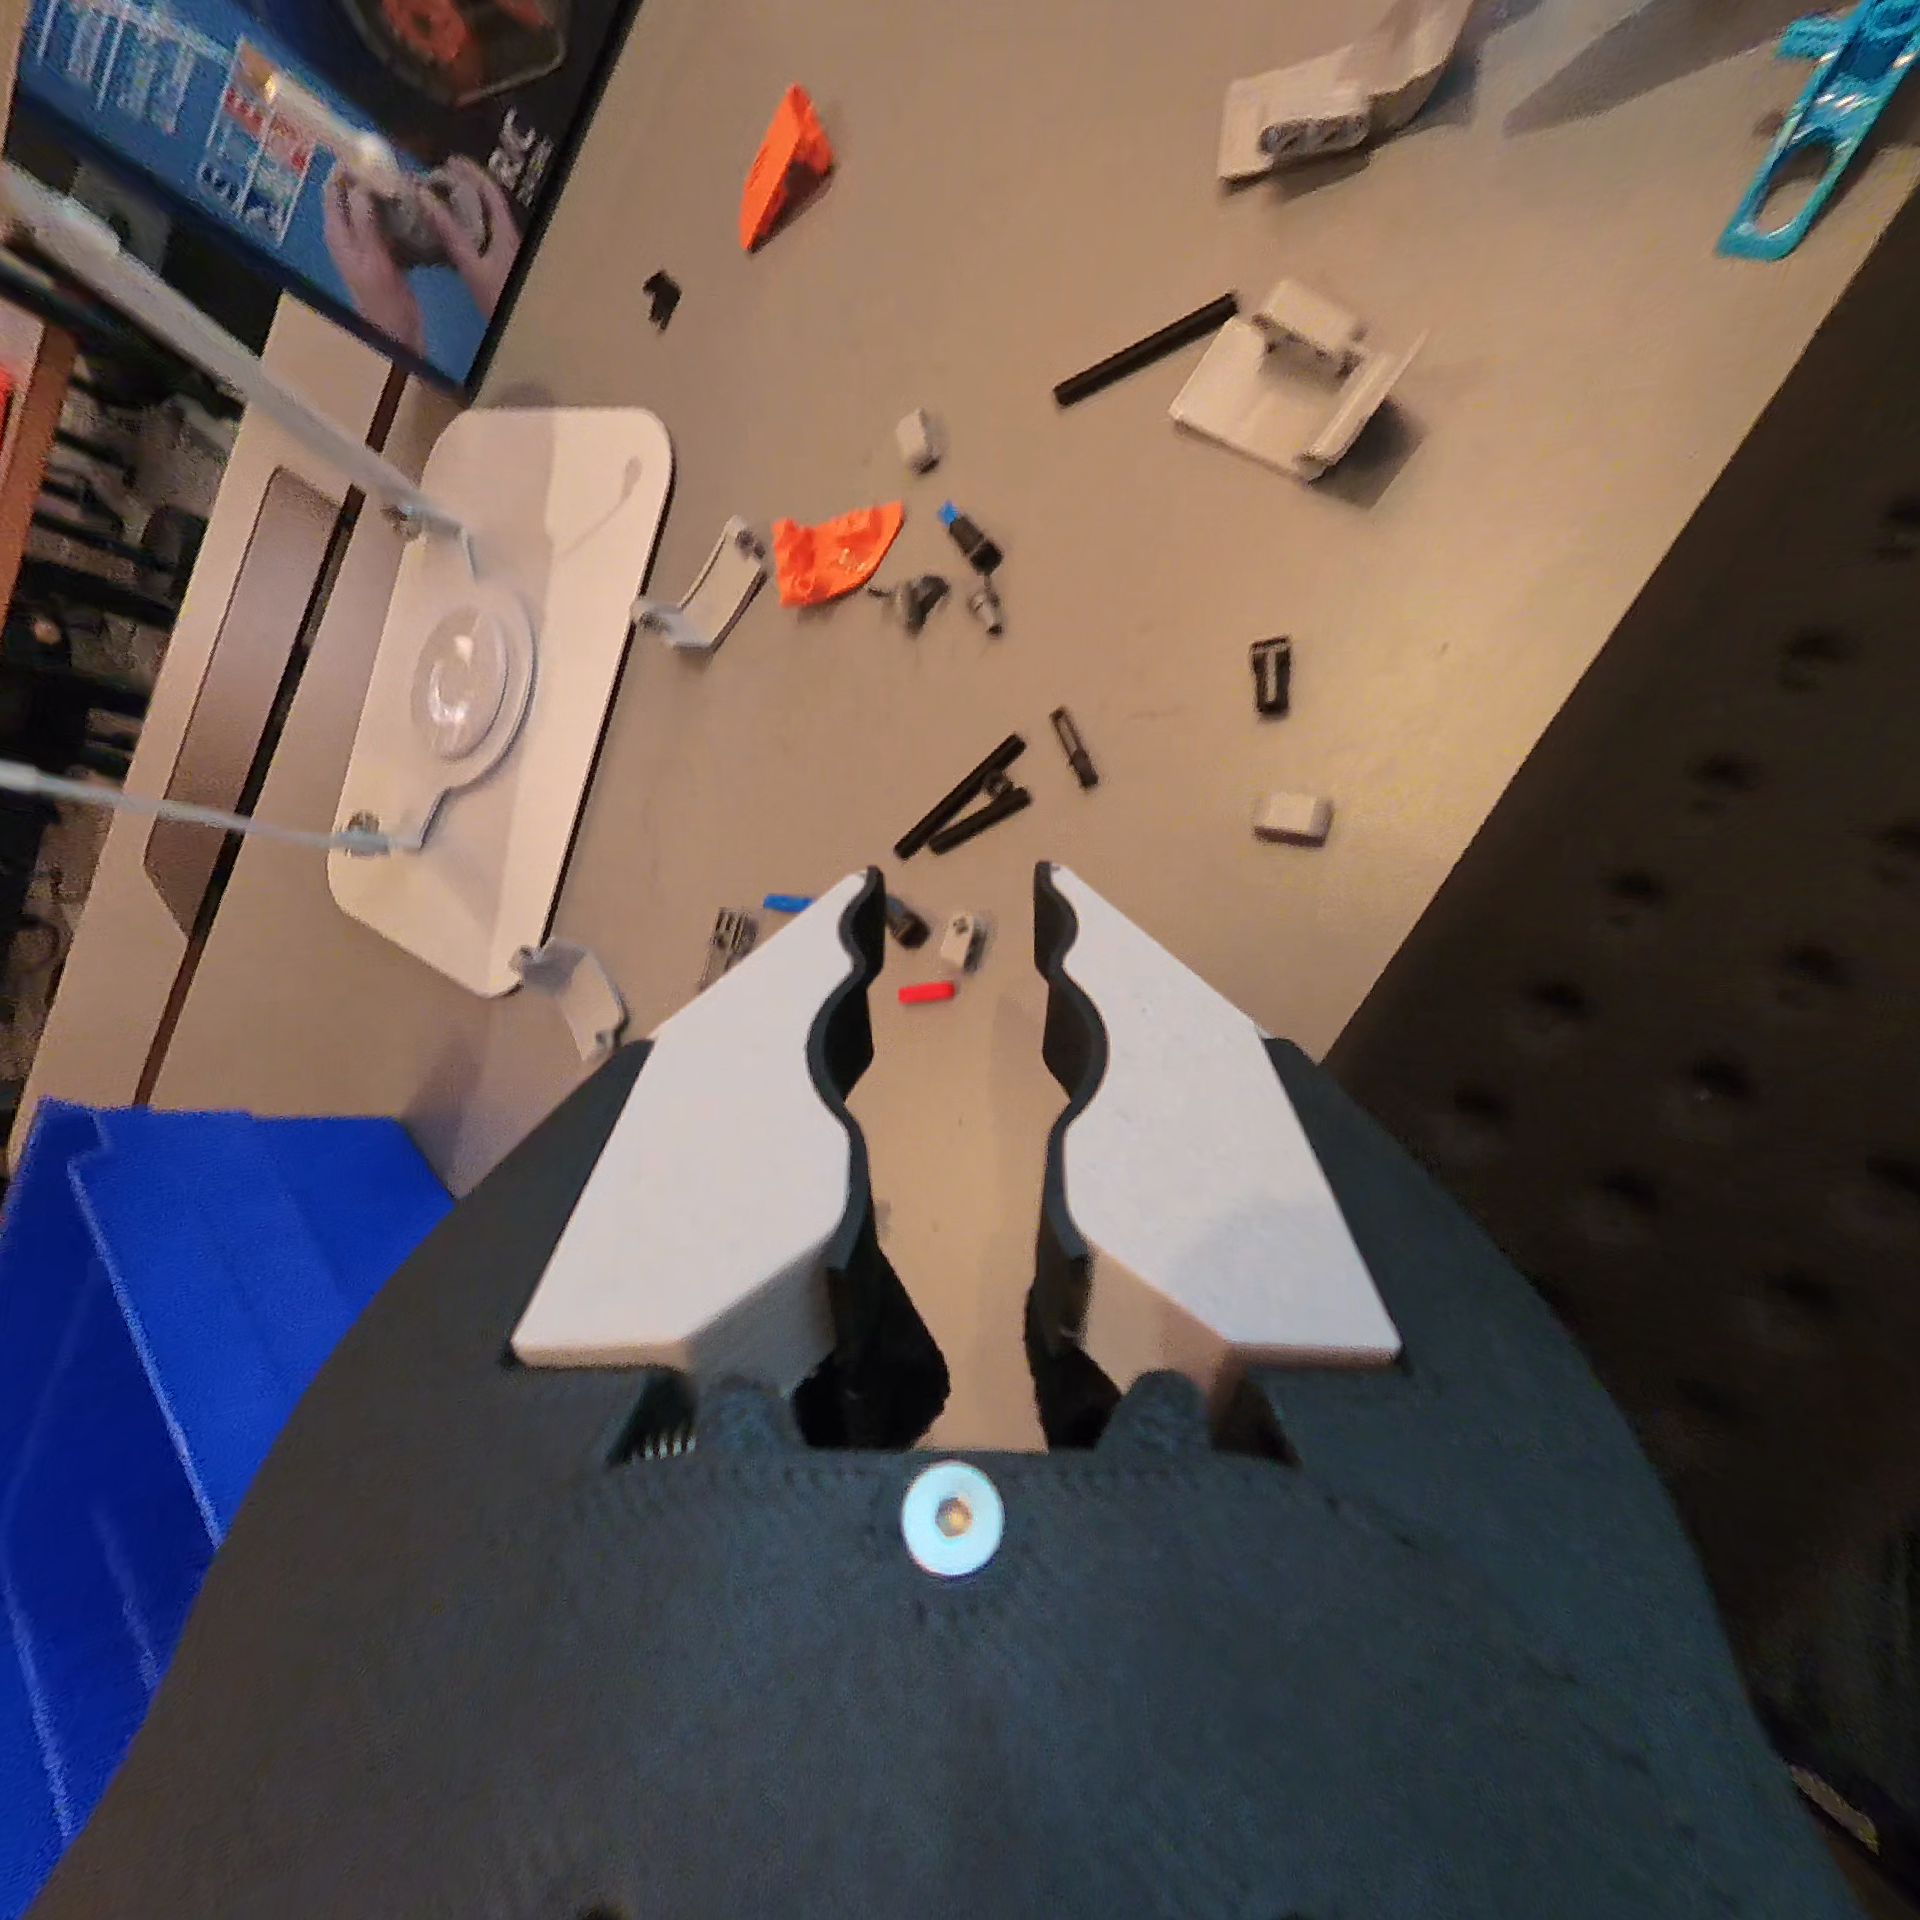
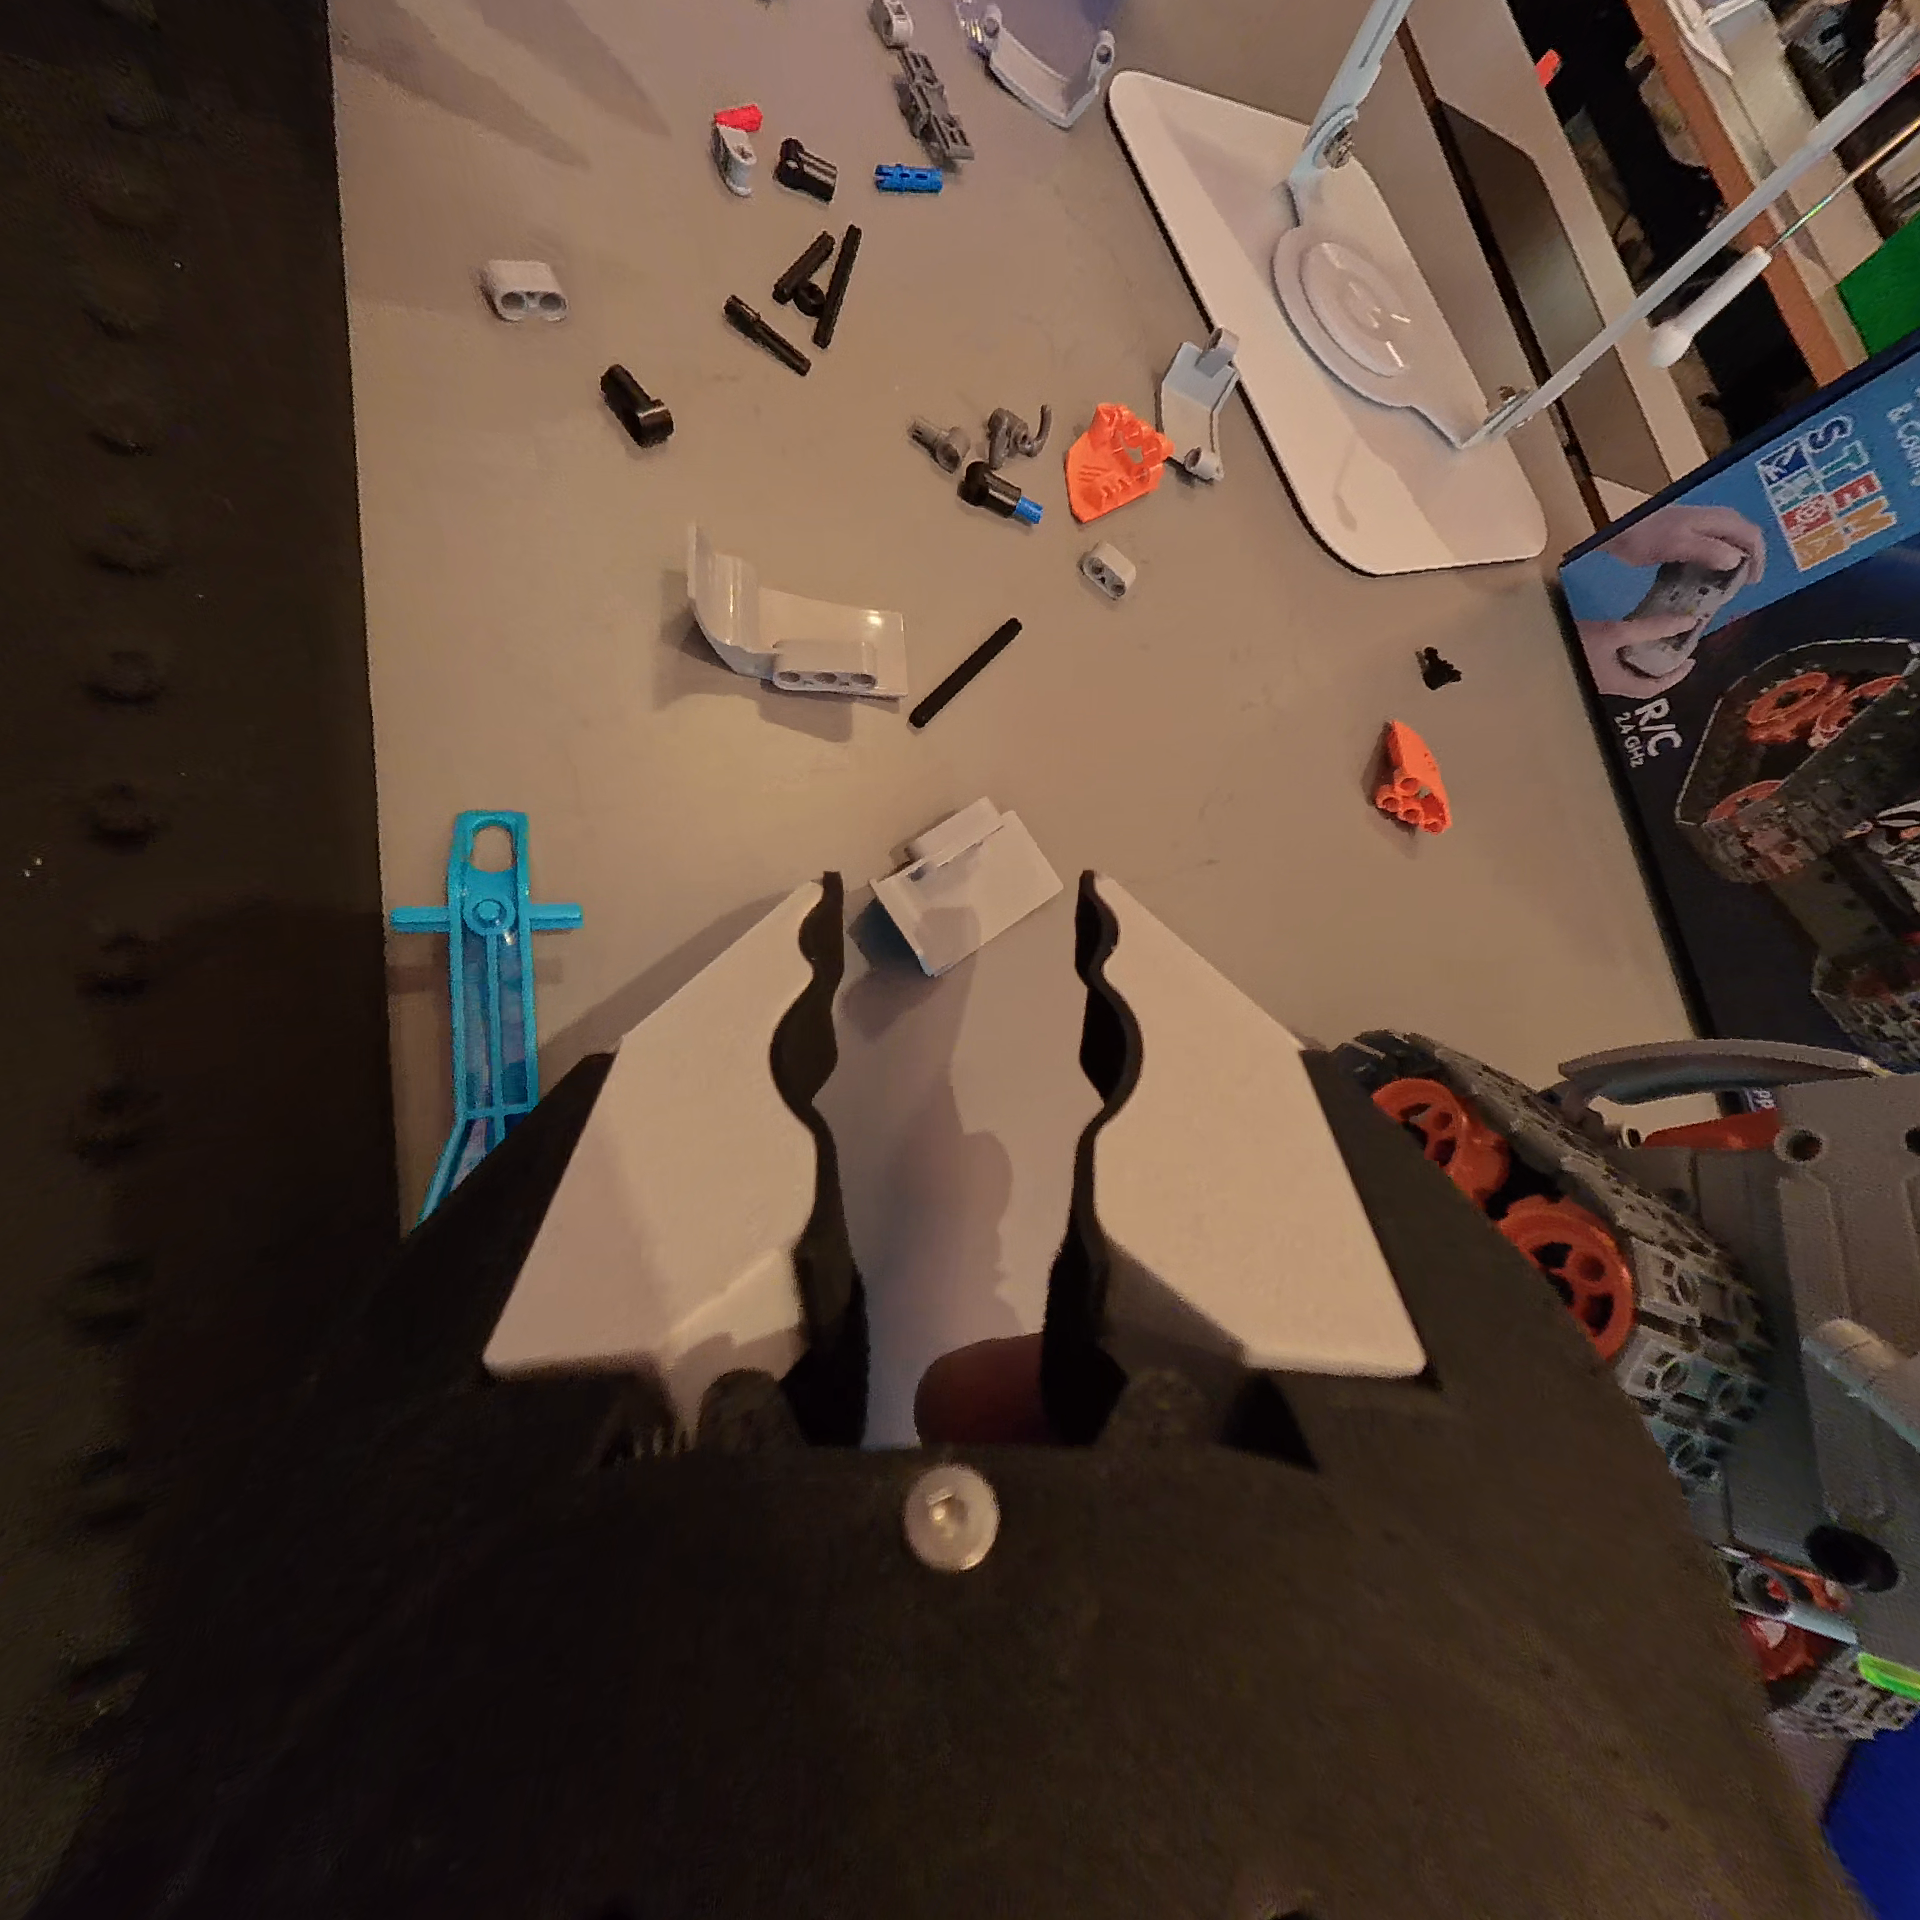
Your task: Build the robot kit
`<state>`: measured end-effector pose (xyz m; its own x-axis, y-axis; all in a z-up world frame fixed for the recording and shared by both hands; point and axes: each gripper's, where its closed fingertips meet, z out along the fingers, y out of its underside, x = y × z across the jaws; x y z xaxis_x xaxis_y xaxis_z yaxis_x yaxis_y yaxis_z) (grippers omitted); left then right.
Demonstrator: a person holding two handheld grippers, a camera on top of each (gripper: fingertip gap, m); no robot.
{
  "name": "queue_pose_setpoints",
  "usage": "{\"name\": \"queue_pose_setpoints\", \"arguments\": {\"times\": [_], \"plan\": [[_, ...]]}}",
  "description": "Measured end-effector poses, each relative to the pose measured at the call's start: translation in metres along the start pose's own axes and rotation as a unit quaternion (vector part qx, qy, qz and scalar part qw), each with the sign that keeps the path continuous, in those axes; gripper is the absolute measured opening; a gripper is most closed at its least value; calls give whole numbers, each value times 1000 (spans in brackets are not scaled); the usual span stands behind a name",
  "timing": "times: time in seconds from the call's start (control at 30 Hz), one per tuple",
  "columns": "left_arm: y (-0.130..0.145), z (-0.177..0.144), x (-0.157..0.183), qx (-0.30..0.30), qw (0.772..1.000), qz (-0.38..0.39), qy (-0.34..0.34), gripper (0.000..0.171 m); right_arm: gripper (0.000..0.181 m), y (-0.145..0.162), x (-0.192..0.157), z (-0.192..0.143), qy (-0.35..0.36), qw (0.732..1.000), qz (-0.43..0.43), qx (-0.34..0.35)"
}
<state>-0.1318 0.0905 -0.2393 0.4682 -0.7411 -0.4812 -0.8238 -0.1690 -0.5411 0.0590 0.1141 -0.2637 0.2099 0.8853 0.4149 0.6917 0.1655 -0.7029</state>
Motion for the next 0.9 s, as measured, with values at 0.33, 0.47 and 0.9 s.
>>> {"name": "queue_pose_setpoints", "arguments": {"times": [0.33,0.47,0.9], "plan": [[35,-6,-13,-2,999,-39,-25,27,40,-9,-2,4,13,1000,-9,-7],[44,-5,-22,-10,998,-42,-34,28,39,-7,-5,10,11,1000,-18,-19],[65,10,-61,-62,997,-30,-42,26,35,3,0,8,29,999,-32,-10]]}}
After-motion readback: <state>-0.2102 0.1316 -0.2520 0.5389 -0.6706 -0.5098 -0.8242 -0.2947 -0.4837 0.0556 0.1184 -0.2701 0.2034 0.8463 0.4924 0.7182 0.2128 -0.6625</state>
